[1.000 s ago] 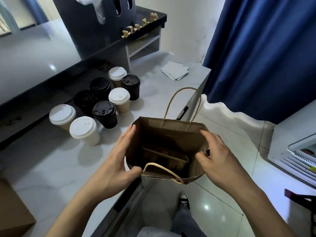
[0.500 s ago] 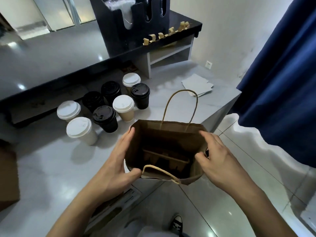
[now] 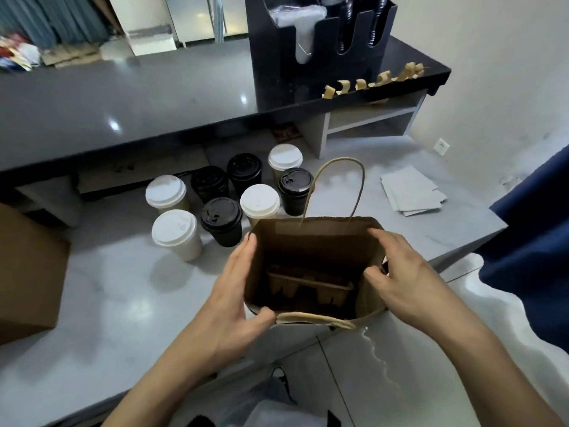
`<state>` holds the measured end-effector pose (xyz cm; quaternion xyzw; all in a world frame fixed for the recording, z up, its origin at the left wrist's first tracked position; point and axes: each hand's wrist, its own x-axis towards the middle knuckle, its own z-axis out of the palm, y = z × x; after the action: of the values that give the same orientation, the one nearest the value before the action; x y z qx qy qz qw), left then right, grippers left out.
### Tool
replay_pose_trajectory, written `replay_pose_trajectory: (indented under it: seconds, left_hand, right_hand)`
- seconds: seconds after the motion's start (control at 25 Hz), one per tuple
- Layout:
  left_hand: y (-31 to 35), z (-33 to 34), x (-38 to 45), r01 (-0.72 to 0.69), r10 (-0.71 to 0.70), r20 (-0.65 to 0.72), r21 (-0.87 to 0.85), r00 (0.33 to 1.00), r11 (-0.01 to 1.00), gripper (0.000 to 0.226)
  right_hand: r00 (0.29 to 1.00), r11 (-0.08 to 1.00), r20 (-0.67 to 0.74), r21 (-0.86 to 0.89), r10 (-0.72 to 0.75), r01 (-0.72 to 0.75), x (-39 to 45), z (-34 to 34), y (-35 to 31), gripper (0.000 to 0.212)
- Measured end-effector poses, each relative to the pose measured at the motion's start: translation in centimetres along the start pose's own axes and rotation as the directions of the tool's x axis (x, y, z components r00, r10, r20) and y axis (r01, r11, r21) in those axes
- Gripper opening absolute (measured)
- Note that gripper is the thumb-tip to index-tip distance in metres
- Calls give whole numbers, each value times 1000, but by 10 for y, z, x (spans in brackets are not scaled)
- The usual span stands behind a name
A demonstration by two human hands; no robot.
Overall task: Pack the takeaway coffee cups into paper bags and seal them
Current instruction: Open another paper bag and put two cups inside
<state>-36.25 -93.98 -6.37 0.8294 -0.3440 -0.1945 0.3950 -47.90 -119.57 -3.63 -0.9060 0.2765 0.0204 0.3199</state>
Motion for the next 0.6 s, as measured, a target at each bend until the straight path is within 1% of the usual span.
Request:
replay_pose_trajectory:
  seconds: [0.16, 0.24, 0.36, 0.48, 0.6]
  left_hand:
    - [6, -5, 20, 80, -80, 3, -2, 997, 997, 100]
    - [9, -7, 29, 105, -105, -10, 1, 994, 995, 100]
    - [13, -5, 38, 181, -181, -33, 9, 983, 983, 101]
    - [19, -4, 43, 232, -232, -64, -3, 971, 973, 101]
    - [23, -3, 47, 305, -303, -132, -10, 944, 952, 102]
  right_hand:
    - [999, 1000, 46, -29, 2, -1, 34, -9, -1, 65]
    - [998, 999, 70, -41, -5, 8, 47, -13, -3, 65]
    - [995, 998, 95, -48, -32, 37, 69, -17, -3, 64]
    - [983, 993, 157, -57, -95, 105, 87, -23, -4, 62]
    - [961, 978, 210, -65, -180, 197, 109, -28, -6, 61]
